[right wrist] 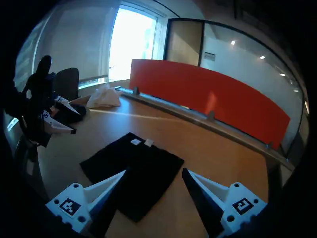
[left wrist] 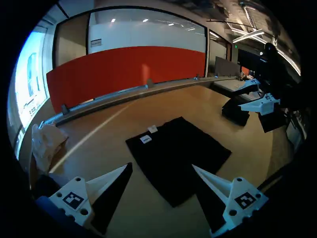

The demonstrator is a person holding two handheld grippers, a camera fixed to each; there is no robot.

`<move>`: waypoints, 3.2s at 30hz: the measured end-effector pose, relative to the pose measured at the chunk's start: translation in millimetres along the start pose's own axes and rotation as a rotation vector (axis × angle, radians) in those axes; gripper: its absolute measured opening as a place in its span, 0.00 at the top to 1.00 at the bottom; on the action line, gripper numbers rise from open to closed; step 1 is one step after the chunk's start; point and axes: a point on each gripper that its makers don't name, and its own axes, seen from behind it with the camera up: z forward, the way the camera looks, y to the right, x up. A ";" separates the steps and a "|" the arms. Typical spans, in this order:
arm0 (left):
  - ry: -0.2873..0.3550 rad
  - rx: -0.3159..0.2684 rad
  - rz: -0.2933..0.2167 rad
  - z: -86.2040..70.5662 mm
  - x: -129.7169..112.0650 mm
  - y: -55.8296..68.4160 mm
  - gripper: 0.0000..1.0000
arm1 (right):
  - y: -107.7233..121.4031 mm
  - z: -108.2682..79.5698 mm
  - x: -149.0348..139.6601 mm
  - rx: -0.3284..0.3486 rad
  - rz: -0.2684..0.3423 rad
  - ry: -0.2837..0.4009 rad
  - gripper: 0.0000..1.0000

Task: Fold towel

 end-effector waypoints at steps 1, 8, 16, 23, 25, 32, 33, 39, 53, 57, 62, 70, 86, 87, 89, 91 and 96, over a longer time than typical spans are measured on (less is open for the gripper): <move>-0.008 -0.003 0.002 2.5 -4.2 1.1 0.00 | -0.9 2.2 -4.9 0.002 -0.001 -0.008 0.00; -0.061 -0.028 0.014 20.3 -33.1 10.5 0.00 | -7.2 17.3 -36.1 0.016 0.000 -0.054 0.00; -0.119 -0.063 0.011 38.0 -65.6 22.9 0.00 | -17.5 29.5 -68.3 0.032 0.000 -0.102 0.00; -0.162 -0.077 0.018 48.0 -88.3 28.2 0.00 | -29.7 37.4 -94.2 0.053 -0.005 -0.140 0.00; -0.174 -0.081 0.018 50.0 -94.0 29.3 0.00 | -32.5 39.1 -101.5 0.058 -0.004 -0.151 0.00; -0.217 -0.091 0.013 55.0 -113.7 32.9 0.00 | -39.0 43.8 -127.3 0.071 0.001 -0.193 0.00; -0.223 -0.092 0.012 55.5 -116.1 33.5 0.00 | -39.8 44.2 -130.9 0.073 0.001 -0.200 0.00; -0.255 -0.104 0.009 56.9 -128.5 38.6 0.00 | -46.0 44.7 -153.0 0.086 0.003 -0.240 0.00; -0.297 -0.115 0.012 60.7 -145.5 44.7 0.00 | -53.2 44.9 -179.7 0.109 -0.002 -0.290 0.01; -0.301 -0.117 0.020 61.5 -146.9 46.1 0.00 | -54.3 45.1 -183.9 0.119 0.000 -0.303 0.04; -0.302 -0.114 0.027 60.7 -147.8 46.9 0.00 | -55.9 44.8 -187.2 0.131 0.002 -0.310 0.10; -0.304 -0.088 0.037 61.8 -149.3 44.5 0.07 | -59.8 44.7 -189.2 0.152 0.005 -0.312 0.21; -0.318 -0.046 0.041 63.6 -149.5 43.3 0.36 | -63.7 44.6 -188.0 0.156 0.031 -0.309 0.52; -0.318 -0.045 0.040 63.5 -149.5 43.7 0.38 | -63.7 44.9 -187.8 0.154 0.033 -0.309 0.55; -0.320 -0.040 0.034 63.5 -149.6 44.0 0.42 | -63.6 45.7 -187.4 0.151 0.037 -0.309 0.63; -0.321 -0.037 0.029 63.9 -149.8 44.1 0.46 | -64.5 46.3 -187.1 0.151 0.038 -0.310 0.70; -0.327 -0.030 0.023 64.6 -150.6 43.1 0.52 | -67.4 46.8 -186.3 0.151 0.032 -0.314 0.79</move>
